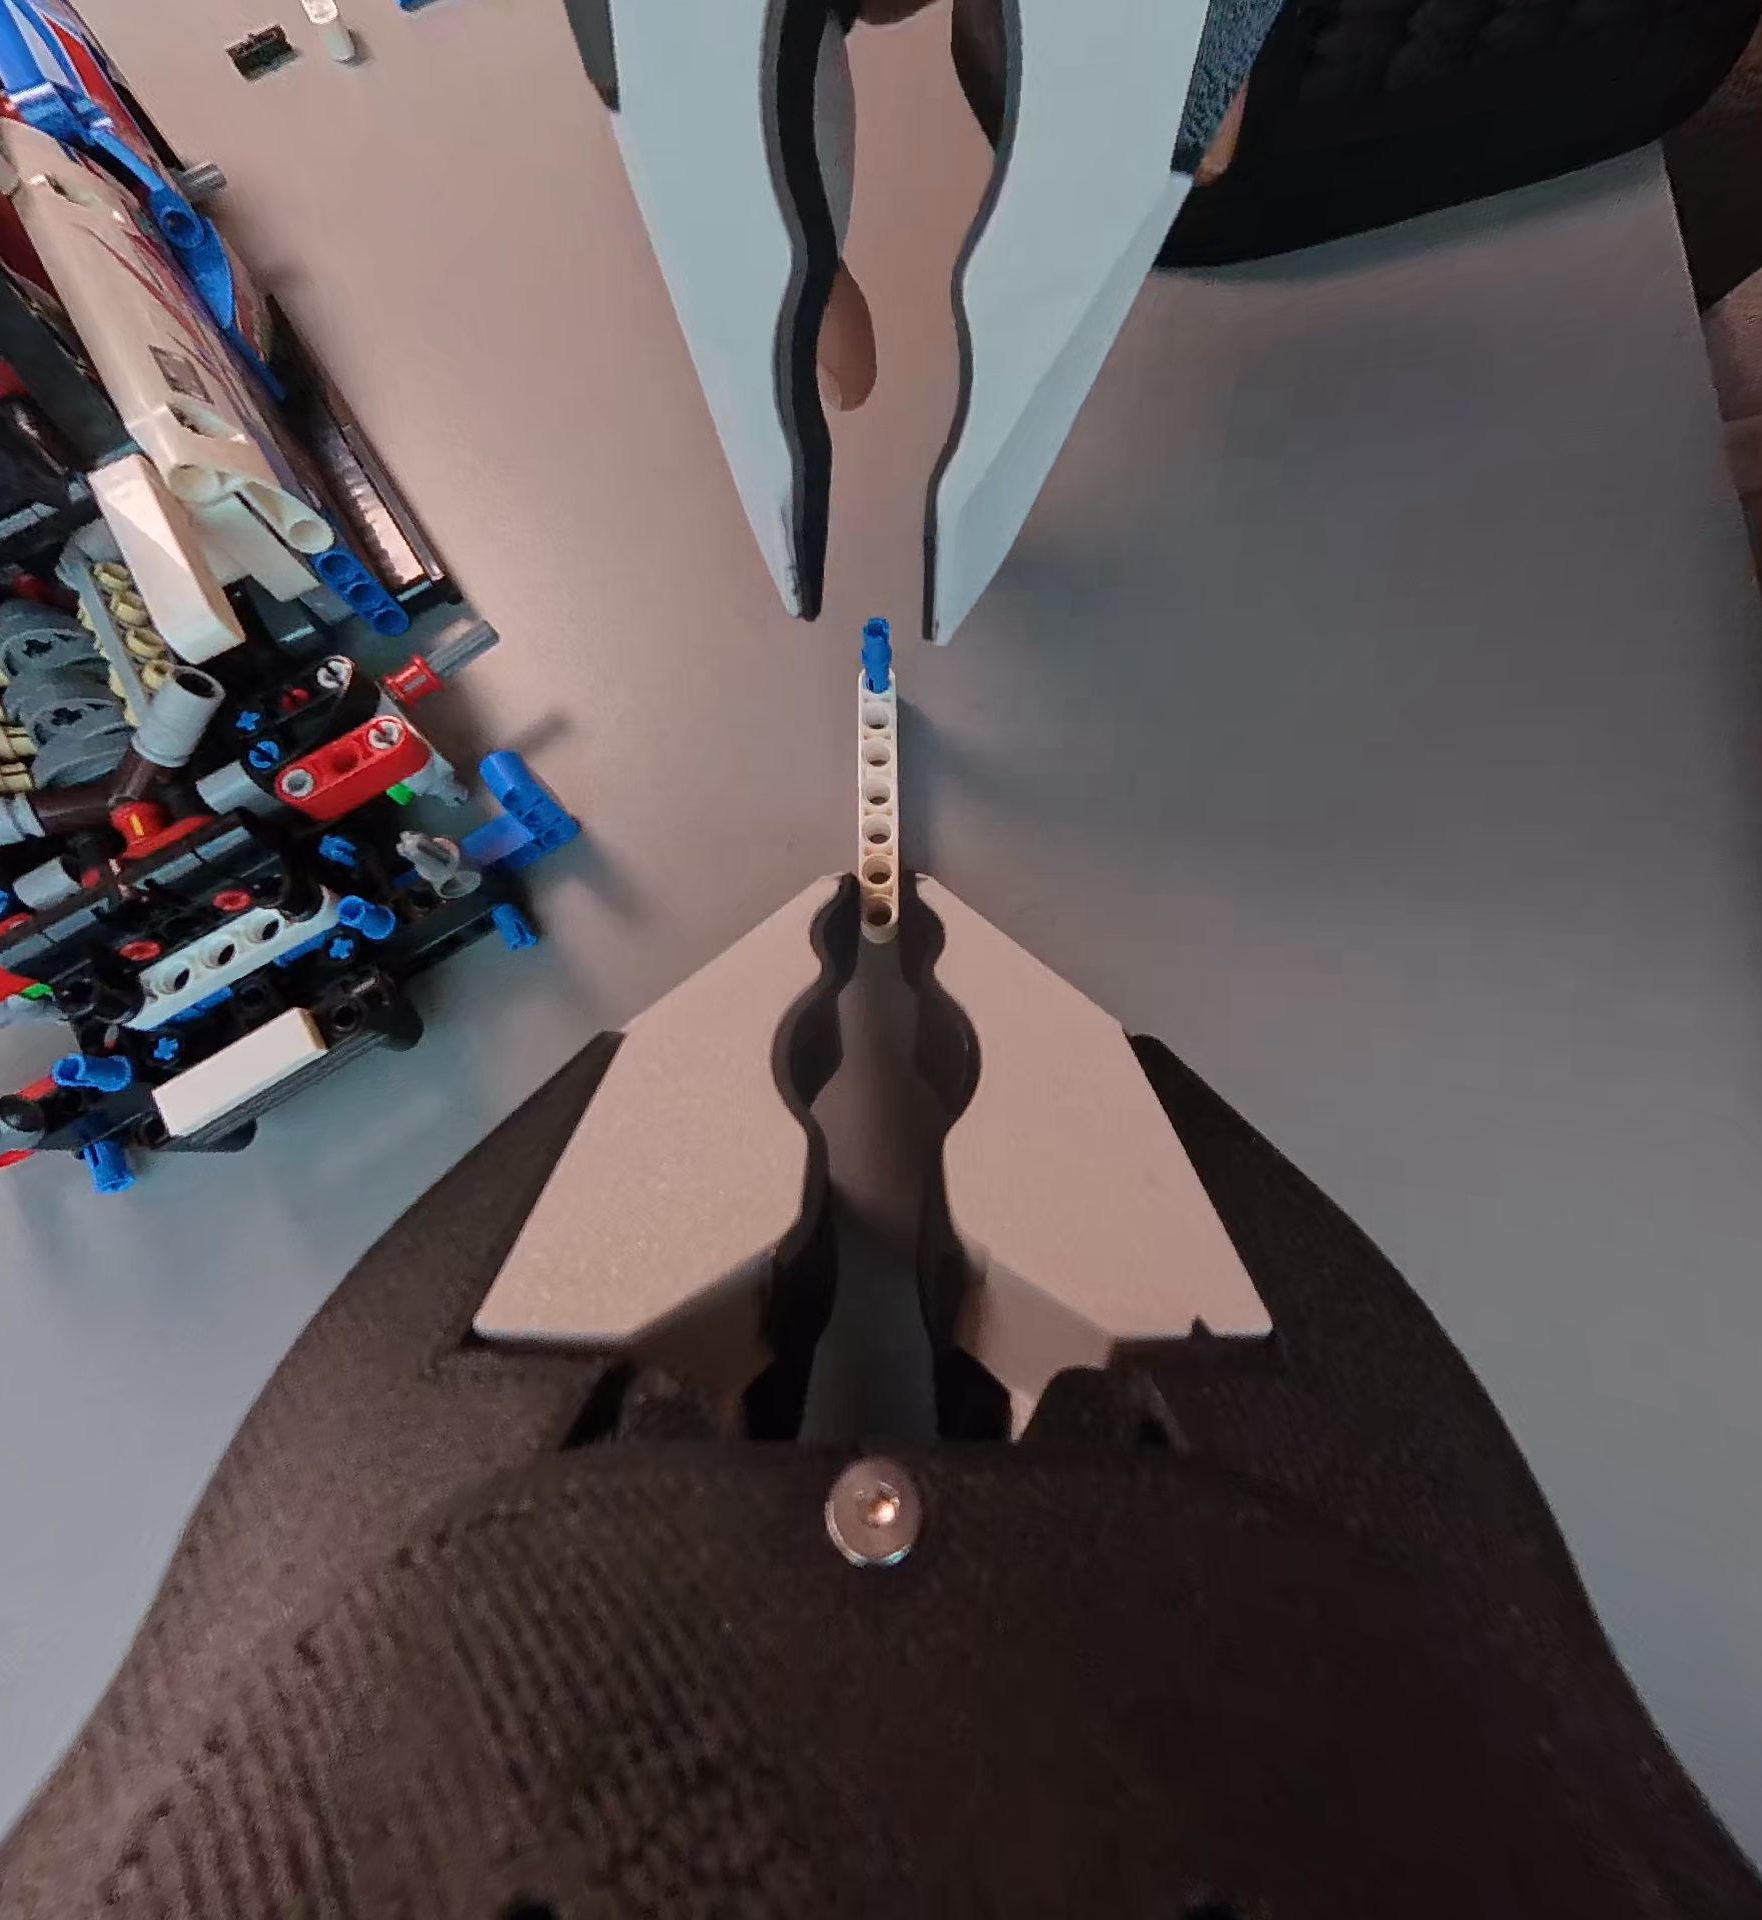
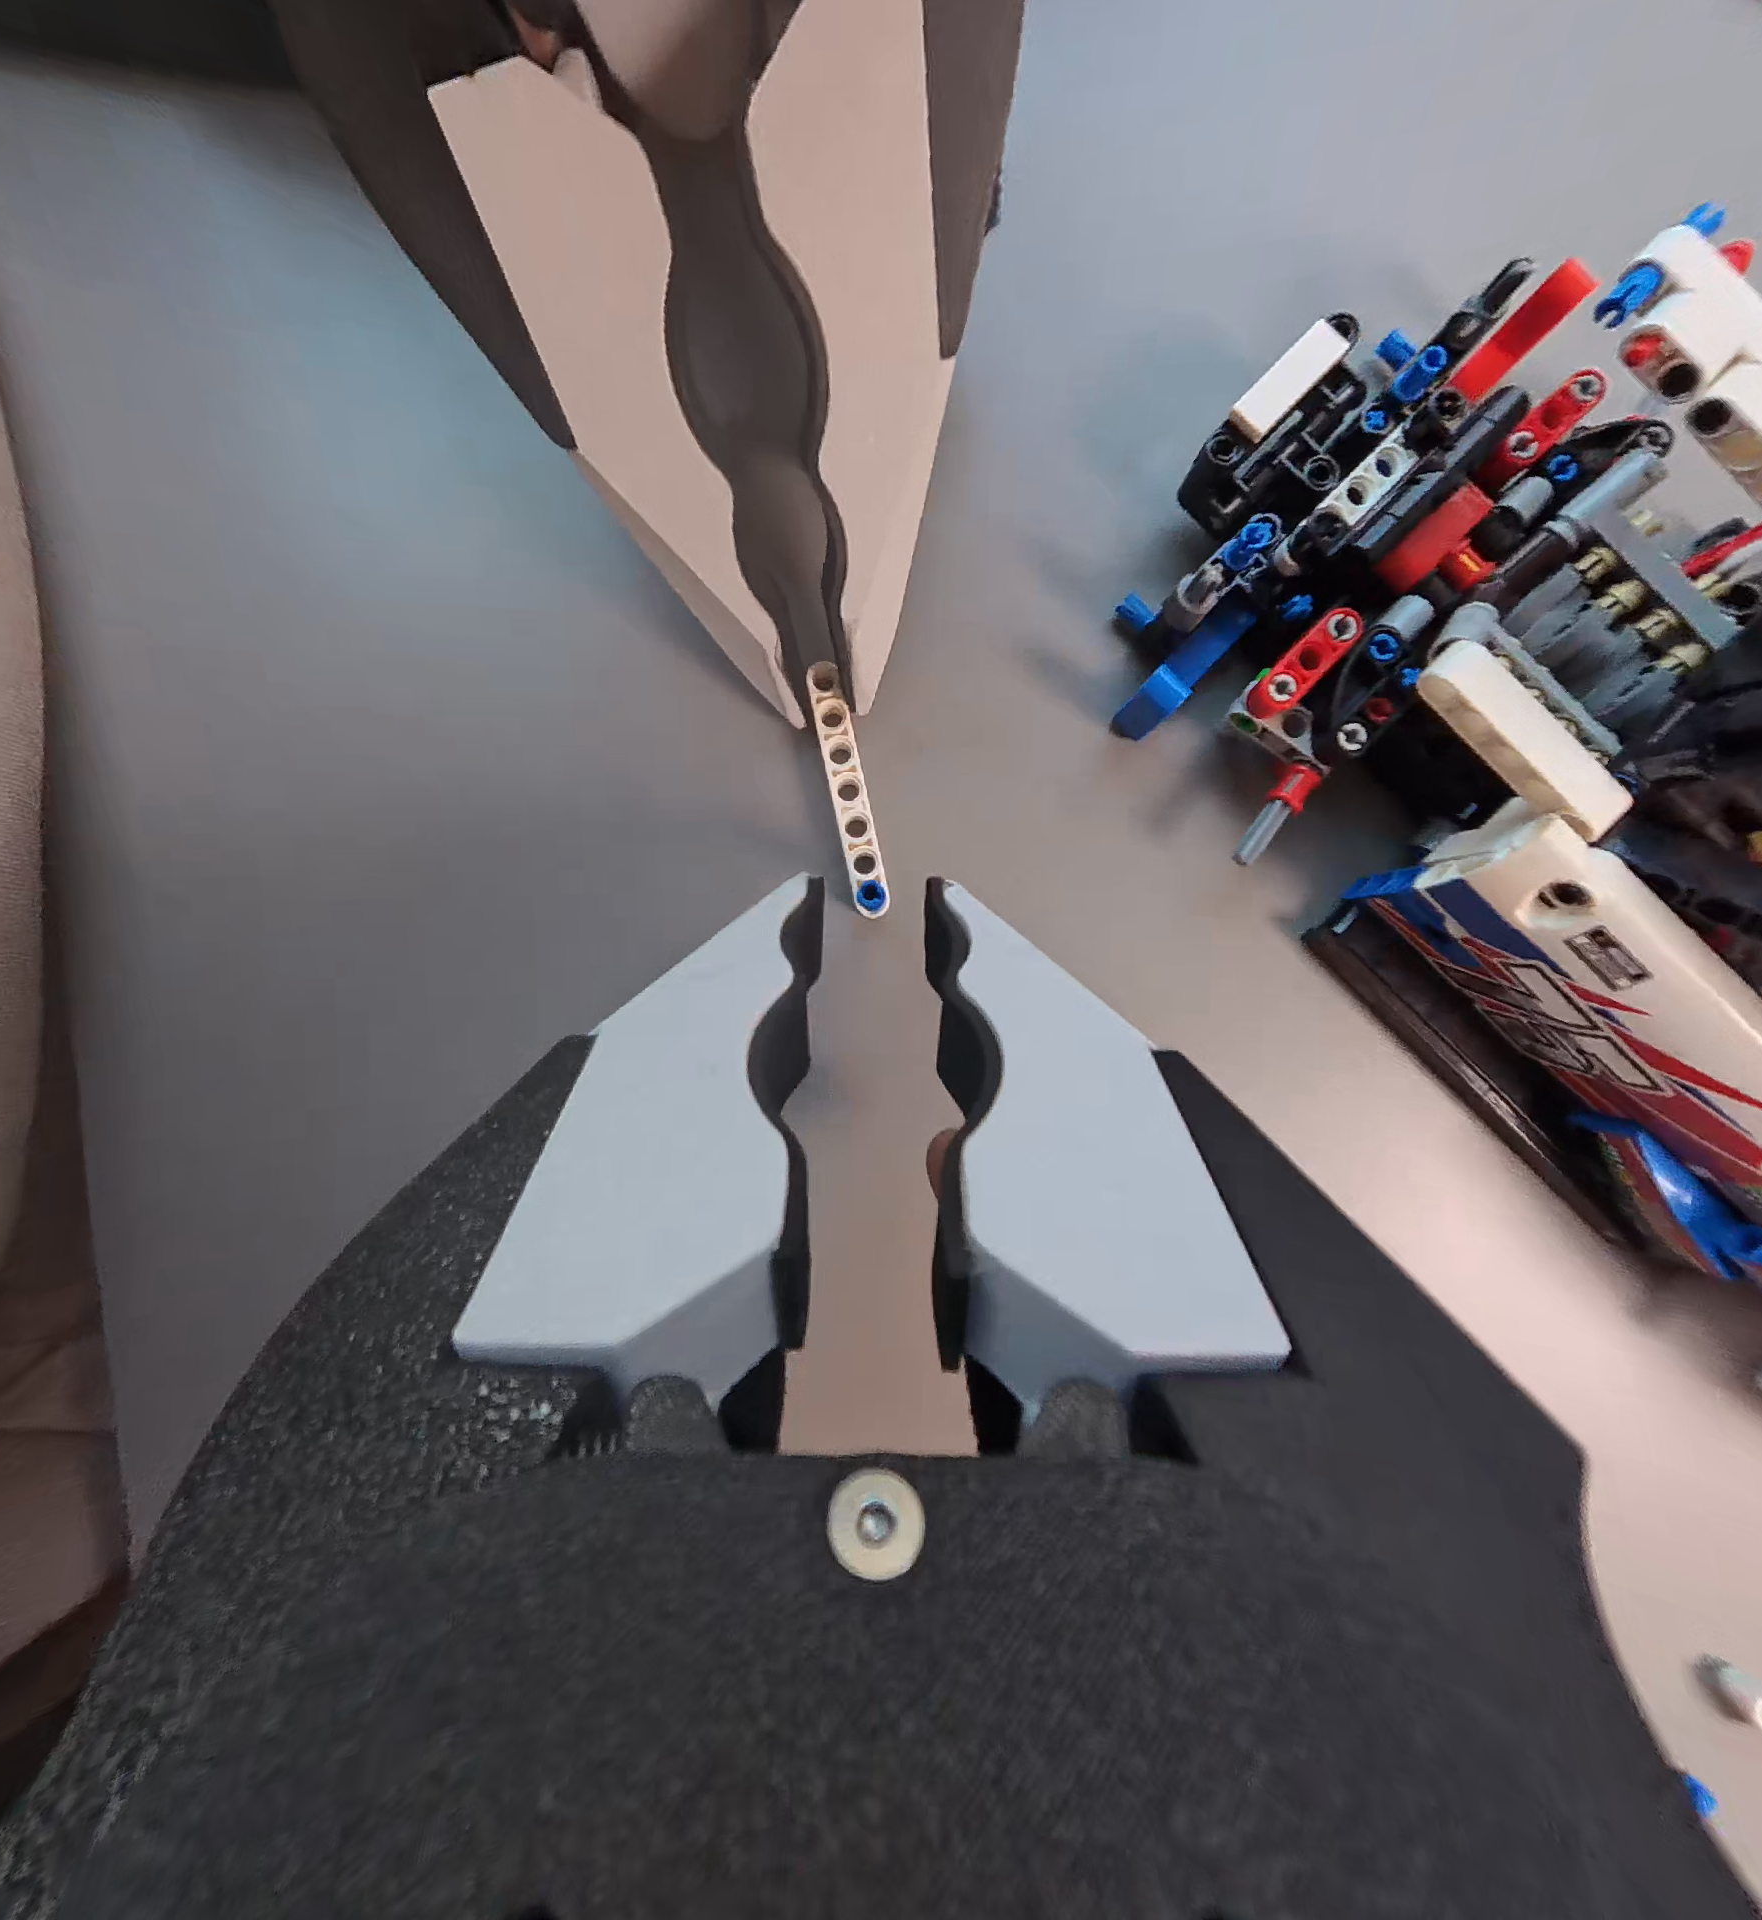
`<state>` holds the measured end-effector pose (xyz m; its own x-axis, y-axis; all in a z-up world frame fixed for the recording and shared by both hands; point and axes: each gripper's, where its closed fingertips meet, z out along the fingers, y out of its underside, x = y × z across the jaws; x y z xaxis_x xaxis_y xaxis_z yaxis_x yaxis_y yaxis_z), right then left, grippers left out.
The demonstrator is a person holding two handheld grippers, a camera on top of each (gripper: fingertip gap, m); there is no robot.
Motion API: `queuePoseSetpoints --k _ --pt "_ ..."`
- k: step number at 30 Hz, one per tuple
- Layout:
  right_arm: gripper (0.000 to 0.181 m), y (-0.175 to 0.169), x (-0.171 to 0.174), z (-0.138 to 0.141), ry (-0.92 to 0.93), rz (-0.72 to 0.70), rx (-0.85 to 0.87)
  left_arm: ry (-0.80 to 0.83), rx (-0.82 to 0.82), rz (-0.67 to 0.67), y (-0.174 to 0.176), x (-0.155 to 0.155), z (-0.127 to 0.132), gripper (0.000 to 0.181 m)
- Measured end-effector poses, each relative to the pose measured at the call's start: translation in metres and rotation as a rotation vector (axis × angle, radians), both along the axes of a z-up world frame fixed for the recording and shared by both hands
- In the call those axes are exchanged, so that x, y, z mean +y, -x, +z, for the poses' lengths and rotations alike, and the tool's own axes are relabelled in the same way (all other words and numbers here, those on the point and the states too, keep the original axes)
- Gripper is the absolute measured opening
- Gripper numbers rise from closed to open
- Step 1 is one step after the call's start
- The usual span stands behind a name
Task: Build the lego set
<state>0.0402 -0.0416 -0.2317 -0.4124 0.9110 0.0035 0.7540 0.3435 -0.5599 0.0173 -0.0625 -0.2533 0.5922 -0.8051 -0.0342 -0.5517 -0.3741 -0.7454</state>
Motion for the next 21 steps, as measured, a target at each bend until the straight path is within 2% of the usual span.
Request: queuePoseSetpoints --k 3,7,10,16,18,19,21 --pt "0.004 0.001 0.0 -0.003 -0.014 -0.006 0.023 0.0 0.001 0.003 0.0 0.0 0.0 0.006" --pt "0.003 0.002 -0.001 -0.006 0.027 -0.021 0.006 0.003 -0.002 0.009 0.0 0.0 0.0 0.006" --pt "0.002 0.001 -0.001 -0.007 -0.021 0.024 -0.028 0.006 -0.004 0.009 -0.001 -0.001 0.0 0.006" --pt "0.013 0.002 -0.002 -0.006 -0.018 0.011 -0.017 0.01 -0.003 0.01 -0.001 -0.001 0.0 0.006" --pt "0.017 0.003 -0.002 -0.001 0.013 -0.003 0.081 0.012 -0.002 0.012 -0.001 -0.001 0.0 0.006" --pt "0.034 0.002 -0.004 0.008 0.074 -0.021 0.145 0.015 -0.002 0.015 -0.001 -0.001 0.0 0.006" --pt "0.039 -0.003 0.007 0.034 0.179 -0.107 0.278 0.027 -0.006 0.025 -0.002 -0.001 0.0 0.006"
